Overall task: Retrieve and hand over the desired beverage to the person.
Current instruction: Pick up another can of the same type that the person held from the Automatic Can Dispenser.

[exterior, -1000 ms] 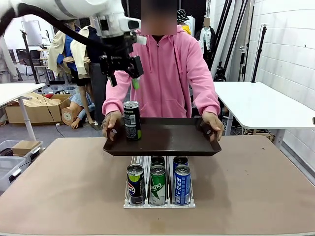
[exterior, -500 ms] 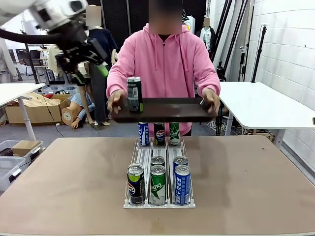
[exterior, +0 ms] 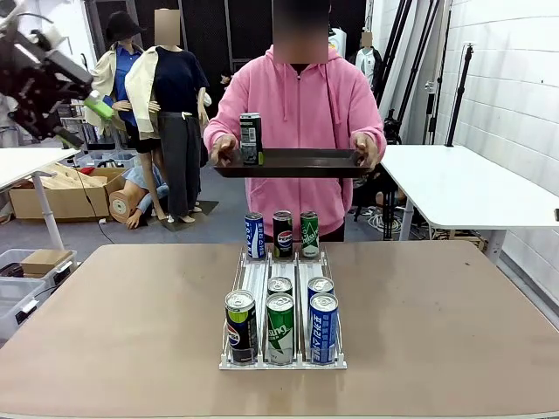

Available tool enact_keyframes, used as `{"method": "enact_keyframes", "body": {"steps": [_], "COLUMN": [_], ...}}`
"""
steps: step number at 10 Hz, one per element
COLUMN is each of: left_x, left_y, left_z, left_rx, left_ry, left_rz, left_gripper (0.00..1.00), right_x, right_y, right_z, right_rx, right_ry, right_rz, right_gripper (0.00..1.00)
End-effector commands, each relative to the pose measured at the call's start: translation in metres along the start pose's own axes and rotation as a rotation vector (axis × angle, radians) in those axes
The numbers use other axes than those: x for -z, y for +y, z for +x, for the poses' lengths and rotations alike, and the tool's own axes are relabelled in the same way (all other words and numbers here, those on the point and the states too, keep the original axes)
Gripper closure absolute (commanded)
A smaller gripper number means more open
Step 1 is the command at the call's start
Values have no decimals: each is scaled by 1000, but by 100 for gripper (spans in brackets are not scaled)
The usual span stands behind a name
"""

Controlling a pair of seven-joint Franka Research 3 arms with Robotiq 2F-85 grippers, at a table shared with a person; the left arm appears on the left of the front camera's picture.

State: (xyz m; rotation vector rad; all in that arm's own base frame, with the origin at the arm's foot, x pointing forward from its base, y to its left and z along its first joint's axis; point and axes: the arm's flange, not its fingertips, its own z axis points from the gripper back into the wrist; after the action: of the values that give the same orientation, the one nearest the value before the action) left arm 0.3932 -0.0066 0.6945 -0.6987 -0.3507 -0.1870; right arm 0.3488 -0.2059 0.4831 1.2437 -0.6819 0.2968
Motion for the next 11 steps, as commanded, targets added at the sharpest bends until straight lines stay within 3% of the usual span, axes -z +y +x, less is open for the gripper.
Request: {"method": "enact_keyframes", "body": {"steps": [1,6,9,11], "left_x": [4,21,54,69], "left_y": [34,145,200,229], "left_z": [-12,-43,-52,-54], "left_rx": [-38,-133,-76,-73], "left_ry": [2,41,56,13], "left_rz": [-135,-354,-472,-549], "left_gripper": [0,0,0,0], "right_x": [1,1,1,1], "right_y": [1,1,1,1], "right_z": [-1,-1,-1,-1], "right_rx": [-11,-11,-11,-11], "right_ry": [-15,-15,-15,-15], "right_rz": [17,17,17,17], "right_gripper": [0,0,0,0]}}
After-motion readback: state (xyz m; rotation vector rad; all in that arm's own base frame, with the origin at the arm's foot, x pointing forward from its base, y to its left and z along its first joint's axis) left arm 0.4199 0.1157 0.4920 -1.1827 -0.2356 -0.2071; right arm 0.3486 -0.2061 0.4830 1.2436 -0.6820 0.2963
